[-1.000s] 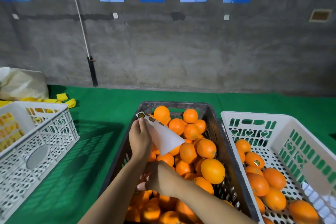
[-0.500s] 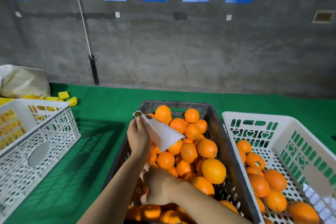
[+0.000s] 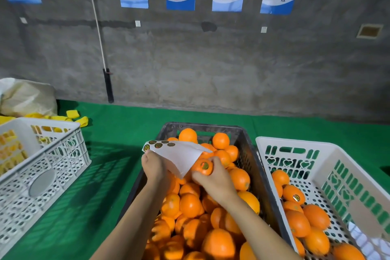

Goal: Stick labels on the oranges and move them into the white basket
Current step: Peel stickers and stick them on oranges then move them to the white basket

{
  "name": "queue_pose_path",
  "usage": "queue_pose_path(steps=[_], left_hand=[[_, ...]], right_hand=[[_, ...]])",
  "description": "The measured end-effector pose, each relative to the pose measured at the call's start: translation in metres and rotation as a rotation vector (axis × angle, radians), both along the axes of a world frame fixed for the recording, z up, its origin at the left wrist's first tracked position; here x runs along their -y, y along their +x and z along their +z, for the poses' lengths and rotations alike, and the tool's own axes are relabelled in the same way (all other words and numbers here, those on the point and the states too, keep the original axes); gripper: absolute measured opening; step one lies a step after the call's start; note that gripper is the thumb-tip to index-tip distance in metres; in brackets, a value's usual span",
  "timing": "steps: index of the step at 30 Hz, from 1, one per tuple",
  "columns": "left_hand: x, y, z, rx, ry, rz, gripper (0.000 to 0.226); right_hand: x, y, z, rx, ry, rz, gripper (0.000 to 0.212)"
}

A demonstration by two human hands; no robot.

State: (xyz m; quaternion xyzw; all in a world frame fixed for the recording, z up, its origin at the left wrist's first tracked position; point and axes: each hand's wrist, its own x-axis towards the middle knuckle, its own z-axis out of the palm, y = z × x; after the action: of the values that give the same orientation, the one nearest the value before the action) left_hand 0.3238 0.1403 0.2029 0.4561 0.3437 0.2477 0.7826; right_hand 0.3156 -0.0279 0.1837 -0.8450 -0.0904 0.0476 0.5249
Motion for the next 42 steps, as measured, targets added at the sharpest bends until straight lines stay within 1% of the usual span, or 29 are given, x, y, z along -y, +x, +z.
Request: queue_pose_path(steps=[2,4,5,7,8,10,12,14,17,19,22,24,26,27,29,30,32,33,35,37,39,42], left_hand=[[0.0,0.001,0.0,-0.019,0.008,0.012,0.026],[0.001,0.0,0.0,-0.038,0.014,-0.02,0.032],[0.002,0.0,-0.001,-0.04,0.014,-0.051,0.036],[0.004,0.001,-0.004,-0.043,0.021,-0.1,0.039],[0.006,0.001,-0.006,-0.041,0.031,-0.108,0.037],[0.009,0.001,-0.01,-0.038,0.135,-0.112,0.028],[0.012,-0.001,-0.012,-0.024,0.282,-0.137,0.025],[0.016,-0.004,-0.013,-0.009,0.362,-0.193,0.024],[0.02,-0.005,-0.012,0.002,0.437,-0.27,0.022],[0.023,-0.006,-0.011,0.011,0.447,-0.316,0.022],[0.025,-0.007,-0.013,0.021,0.404,-0.37,0.02],[0.025,-0.007,-0.014,0.028,0.414,-0.396,0.02],[0.025,-0.008,-0.014,0.039,0.444,-0.417,0.022],[0.026,-0.009,-0.014,0.047,0.452,-0.429,0.022],[0.026,-0.009,-0.015,0.065,0.455,-0.445,0.023],[0.026,-0.01,-0.015,0.068,0.46,-0.452,0.023],[0.026,-0.012,-0.015,0.068,0.475,-0.486,0.021],[0.027,-0.012,-0.016,0.07,0.482,-0.505,0.021],[0.026,-0.012,-0.017,0.071,0.518,-0.524,0.021],[0.026,-0.011,-0.018,0.068,0.565,-0.537,0.023],[0.026,-0.012,-0.017,0.068,0.575,-0.562,0.023],[0.028,-0.013,-0.015,0.093,0.62,-0.608,0.025]], right_hand=[[0.004,0.006,0.004,-0.092,0.226,-0.158,0.05],[0.007,0.013,0.007,-0.24,0.473,-0.294,0.044],[0.01,0.017,0.009,-0.297,0.594,-0.353,0.044],[0.018,0.024,0.013,-0.353,0.883,-0.445,0.055],[0.023,0.027,0.016,-0.363,1.047,-0.476,0.063],[0.034,0.031,0.02,-0.369,1.325,-0.521,0.071],[0.043,0.034,0.023,-0.355,1.499,-0.557,0.073],[0.049,0.035,0.026,-0.313,1.57,-0.564,0.076],[0.053,0.038,0.027,-0.239,1.578,-0.596,0.09],[0.056,0.039,0.026,-0.227,1.586,-0.634,0.094],[0.059,0.037,0.025,-0.237,1.582,-0.713,0.094],[0.058,0.036,0.024,-0.203,1.548,-0.75,0.087],[0.052,0.035,0.025,-0.128,1.413,-0.753,0.069],[0.049,0.035,0.025,-0.071,1.281,-0.745,0.057],[0.039,0.034,0.021,0.09,0.902,-0.679,0.039],[0.033,0.033,0.016,0.191,0.708,-0.614,0.03],[0.023,0.027,0.008,0.372,0.386,-0.452,0.012],[0.019,0.024,0.005,0.444,0.24,-0.365,0.009],[0.012,0.018,-0.003,0.559,-0.001,-0.206,0.009],[0.007,0.017,-0.009,0.628,-0.17,-0.094,0.025],[0.004,0.016,-0.011,0.63,-0.248,-0.052,0.035],[0.005,0.015,-0.011,0.599,-0.282,-0.052,0.041]])
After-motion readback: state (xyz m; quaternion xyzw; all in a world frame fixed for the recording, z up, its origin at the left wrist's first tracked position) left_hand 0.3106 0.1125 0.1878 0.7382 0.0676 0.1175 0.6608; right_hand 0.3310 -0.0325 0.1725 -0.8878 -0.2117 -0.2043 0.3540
